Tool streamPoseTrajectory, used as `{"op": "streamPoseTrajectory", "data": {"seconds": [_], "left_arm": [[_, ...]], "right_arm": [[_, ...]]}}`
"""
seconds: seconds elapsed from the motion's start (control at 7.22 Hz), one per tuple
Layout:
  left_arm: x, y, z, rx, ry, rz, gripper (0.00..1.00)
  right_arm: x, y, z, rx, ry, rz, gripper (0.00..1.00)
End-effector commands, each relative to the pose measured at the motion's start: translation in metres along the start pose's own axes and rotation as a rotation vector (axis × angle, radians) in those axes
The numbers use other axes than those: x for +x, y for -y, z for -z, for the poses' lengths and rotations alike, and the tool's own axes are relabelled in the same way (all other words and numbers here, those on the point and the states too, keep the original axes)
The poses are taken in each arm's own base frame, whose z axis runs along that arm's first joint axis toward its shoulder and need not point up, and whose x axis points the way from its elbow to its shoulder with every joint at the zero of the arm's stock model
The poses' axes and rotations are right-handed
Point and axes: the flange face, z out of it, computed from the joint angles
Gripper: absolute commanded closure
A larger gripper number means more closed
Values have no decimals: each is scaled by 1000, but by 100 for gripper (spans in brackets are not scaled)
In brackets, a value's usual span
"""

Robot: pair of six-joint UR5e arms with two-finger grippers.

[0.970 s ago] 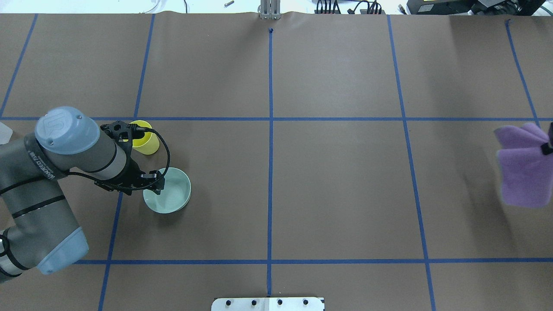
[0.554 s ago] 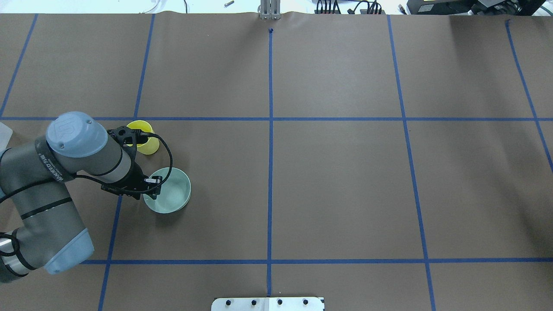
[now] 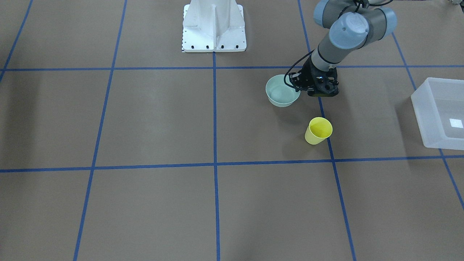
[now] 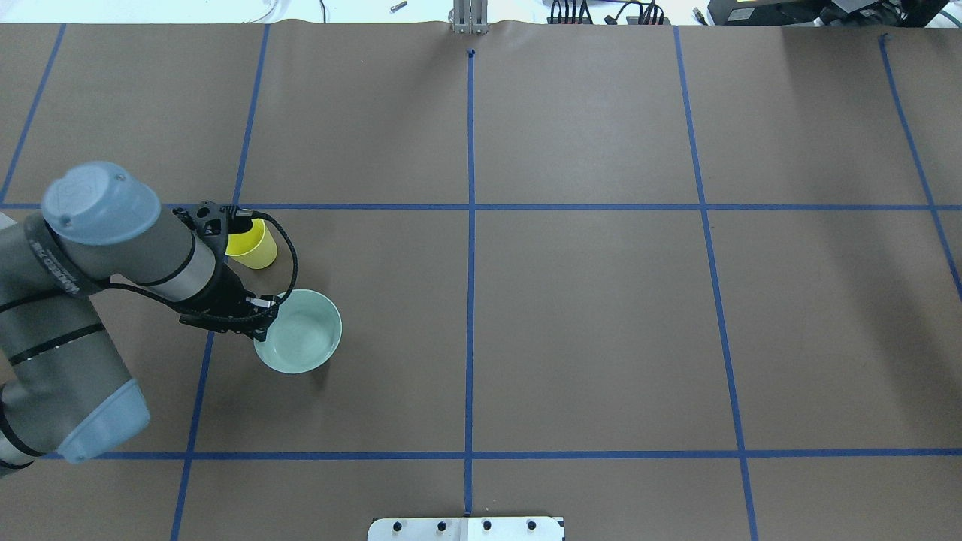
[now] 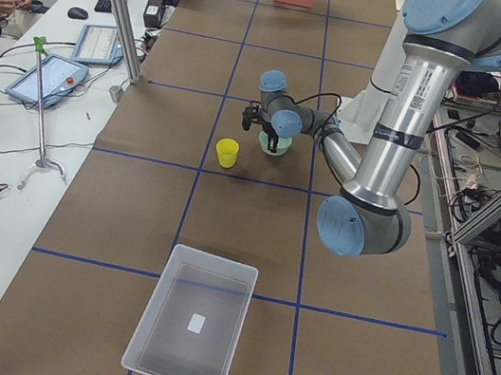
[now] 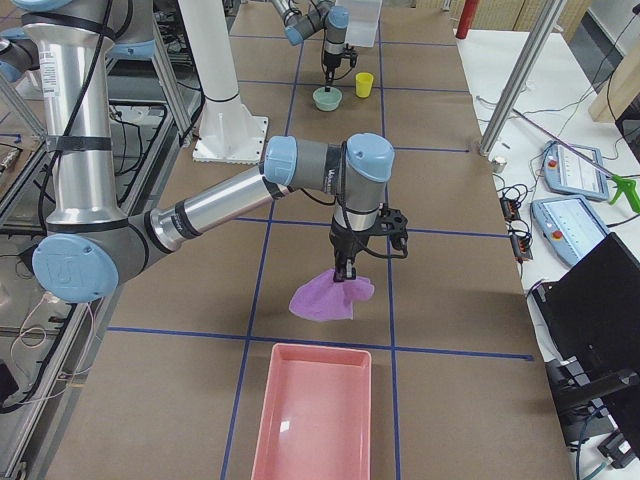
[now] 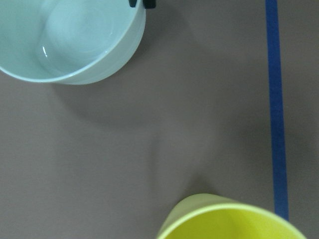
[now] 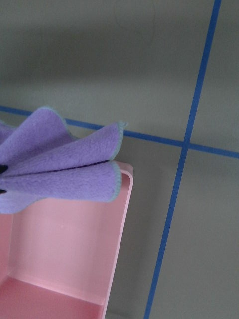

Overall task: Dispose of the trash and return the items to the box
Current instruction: 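Carry bowl into clear bin with left gripper while right drops cloth in pink bin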

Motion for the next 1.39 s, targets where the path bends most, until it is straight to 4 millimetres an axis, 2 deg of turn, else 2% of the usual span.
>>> {"op": "streamPoseTrajectory", "data": {"seconds": [0.0, 0.14, 0.28, 0.42, 0.55, 0.69, 0.83, 1.11, 1.25], "left_arm": [[-32, 33, 89, 36, -114, 23, 100], [-57, 46, 108, 53, -107, -6, 100], [-90, 65, 137, 91, -81, -51, 100], [-147, 82, 167, 91, -40, -117, 100], [-201, 103, 193, 83, 5, -165, 100], [-264, 126, 210, 87, 33, -215, 100], [-332, 146, 212, 74, 46, -263, 100], [-453, 187, 205, 37, 49, -358, 100], [-495, 193, 191, 40, 48, -383, 100]], "right_arm": [[67, -23, -89, -46, 10, 35, 100], [80, -58, -126, -83, 3, 36, 100], [86, -76, -145, -53, -12, 50, 65], [83, -74, -143, -33, -6, 55, 1], [74, -62, -125, 9, -1, 35, 0], [62, -54, -109, 51, 17, -21, 0], [43, -46, -87, 103, 65, -65, 0], [10, -36, -67, 142, 100, -94, 0], [-8, -29, -60, 148, 109, -113, 0]]}}
